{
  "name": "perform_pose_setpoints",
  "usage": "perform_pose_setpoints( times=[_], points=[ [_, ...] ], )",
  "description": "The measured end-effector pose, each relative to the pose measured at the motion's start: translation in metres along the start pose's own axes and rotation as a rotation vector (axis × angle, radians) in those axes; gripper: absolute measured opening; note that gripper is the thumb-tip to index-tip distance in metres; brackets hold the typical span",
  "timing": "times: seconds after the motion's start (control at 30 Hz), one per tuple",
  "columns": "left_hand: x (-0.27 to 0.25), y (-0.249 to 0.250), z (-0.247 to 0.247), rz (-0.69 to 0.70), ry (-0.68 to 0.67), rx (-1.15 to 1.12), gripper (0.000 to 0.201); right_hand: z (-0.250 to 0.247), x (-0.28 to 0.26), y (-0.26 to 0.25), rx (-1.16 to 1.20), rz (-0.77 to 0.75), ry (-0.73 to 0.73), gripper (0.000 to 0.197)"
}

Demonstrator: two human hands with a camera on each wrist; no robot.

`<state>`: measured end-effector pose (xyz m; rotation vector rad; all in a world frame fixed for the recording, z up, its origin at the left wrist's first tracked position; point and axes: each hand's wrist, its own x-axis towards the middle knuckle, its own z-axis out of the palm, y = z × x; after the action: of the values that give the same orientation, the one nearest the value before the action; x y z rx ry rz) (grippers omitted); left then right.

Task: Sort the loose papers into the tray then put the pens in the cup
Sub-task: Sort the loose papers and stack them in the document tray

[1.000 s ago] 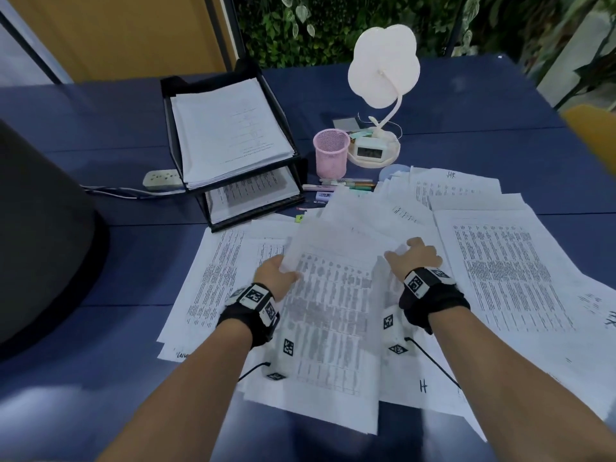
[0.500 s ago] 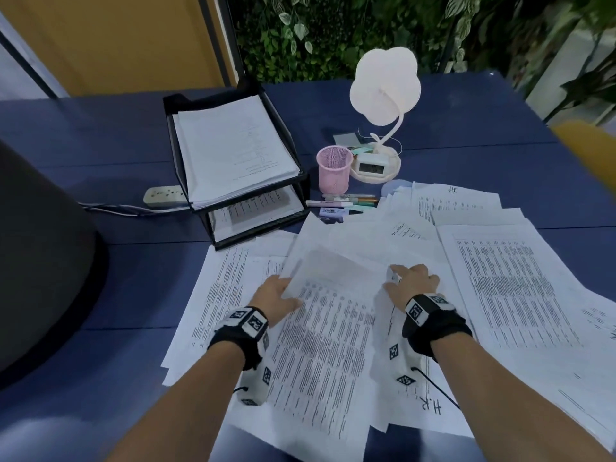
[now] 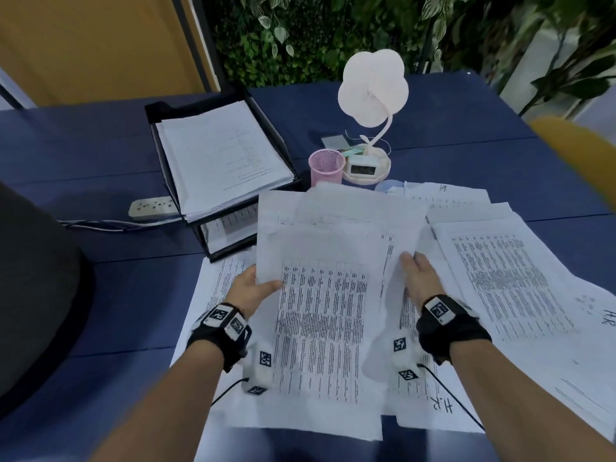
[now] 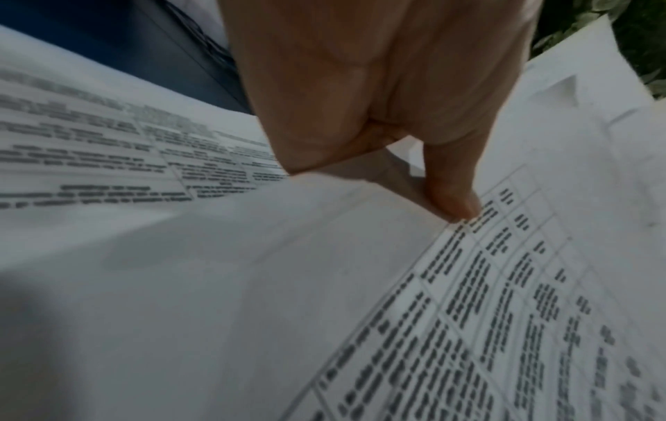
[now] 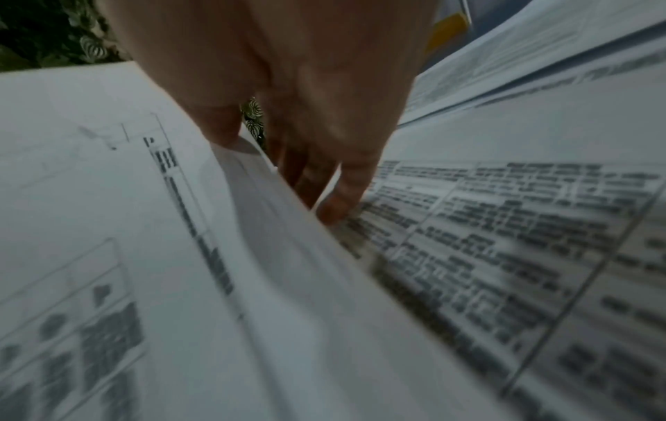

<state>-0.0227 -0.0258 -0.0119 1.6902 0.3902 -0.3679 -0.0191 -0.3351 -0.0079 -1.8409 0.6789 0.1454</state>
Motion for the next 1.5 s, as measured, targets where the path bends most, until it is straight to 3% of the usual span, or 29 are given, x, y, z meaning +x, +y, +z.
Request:
perform_pose_setpoints(
  times=[0.07, 0.17, 0.27, 0.37, 0.5, 0.6, 0.67, 0.8, 0.87, 0.93, 1.0, 1.07, 1.37, 1.5],
  points=[
    [0.002, -0.002, 0.005, -0.014, -0.055, 0.033, 0.038, 0.014, -0.010, -0.010, 0.049, 0.057, -0.137, 0.066],
    [-0.003, -0.005, 0.020, -0.076, -0.146, 0.250, 0.066, 0.035, -0.018, -0.014, -0.124, 0.070, -0.286, 0.061],
    [-0.004, -0.013, 0.027, -0.097, -0.050, 0.396, 0.058, 0.047, -0.017, -0.002, -0.197, 0.075, -0.298, 0.049],
    [-0.005, -0.018, 0.025, -0.032, -0.006, 0.341, 0.052, 0.045, -0.016, 0.010, -0.143, 0.063, -0.250, 0.038],
    [-0.012, 0.000, 0.020, 0.056, 0.035, 0.021, 0.037, 0.039, -0.022, 0.009, -0.028, 0.096, -0.280, 0.038],
    [-0.013, 0.024, 0.024, 0.115, 0.045, -0.021, 0.038, 0.031, -0.030, -0.017, 0.009, -0.023, -0.199, 0.029],
    [-0.015, 0.045, 0.029, 0.192, 0.121, 0.023, 0.043, 0.027, -0.038, -0.045, 0.011, -0.144, -0.145, 0.023],
    [-0.021, 0.098, 0.033, 0.380, 0.272, -0.094, 0.034, 0.020, -0.054, -0.107, 0.104, -0.360, -0.080, 0.038],
    [-0.024, 0.122, 0.033, 0.473, 0.321, -0.133, 0.036, 0.018, -0.058, -0.130, 0.148, -0.493, -0.040, 0.035],
    [-0.031, 0.142, 0.032, 0.575, 0.343, -0.196, 0.024, 0.017, -0.064, -0.146, 0.183, -0.582, -0.004, 0.034],
    [-0.034, 0.150, 0.030, 0.638, 0.334, -0.228, 0.031, 0.016, -0.067, -0.152, 0.219, -0.619, -0.013, 0.031],
    [-0.035, 0.146, 0.030, 0.643, 0.315, -0.204, 0.033, 0.017, -0.066, -0.151, 0.240, -0.604, -0.042, 0.022],
    [-0.026, 0.111, 0.024, 0.485, 0.259, -0.290, 0.036, 0.022, -0.047, -0.129, 0.295, -0.475, -0.087, 0.029],
    [-0.021, 0.111, 0.024, 0.490, 0.300, -0.363, 0.035, 0.026, -0.048, -0.128, 0.296, -0.515, -0.085, 0.026]
  ],
)
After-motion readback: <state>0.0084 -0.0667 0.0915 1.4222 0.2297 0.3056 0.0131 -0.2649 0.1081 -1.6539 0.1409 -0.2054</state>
